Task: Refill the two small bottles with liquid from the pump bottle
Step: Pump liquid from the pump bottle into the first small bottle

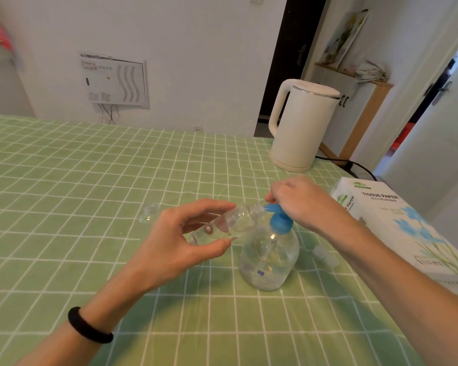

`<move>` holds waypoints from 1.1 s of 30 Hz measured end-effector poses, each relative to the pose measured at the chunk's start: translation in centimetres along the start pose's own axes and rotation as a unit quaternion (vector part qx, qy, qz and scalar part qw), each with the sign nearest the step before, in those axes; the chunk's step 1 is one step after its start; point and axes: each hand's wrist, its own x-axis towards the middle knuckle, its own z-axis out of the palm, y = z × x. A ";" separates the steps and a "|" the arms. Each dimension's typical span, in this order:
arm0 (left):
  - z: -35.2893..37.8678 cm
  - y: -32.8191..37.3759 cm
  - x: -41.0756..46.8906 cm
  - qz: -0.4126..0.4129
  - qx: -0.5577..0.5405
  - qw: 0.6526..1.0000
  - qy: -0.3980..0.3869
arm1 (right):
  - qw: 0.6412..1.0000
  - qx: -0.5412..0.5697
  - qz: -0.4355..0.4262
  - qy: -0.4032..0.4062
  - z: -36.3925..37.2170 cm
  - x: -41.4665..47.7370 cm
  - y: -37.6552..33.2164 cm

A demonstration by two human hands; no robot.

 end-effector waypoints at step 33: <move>-0.3 -0.2 0.1 -0.005 0.039 0.999 -0.005 | 1.000 0.016 -0.005 0.019 0.0 -0.8 -0.5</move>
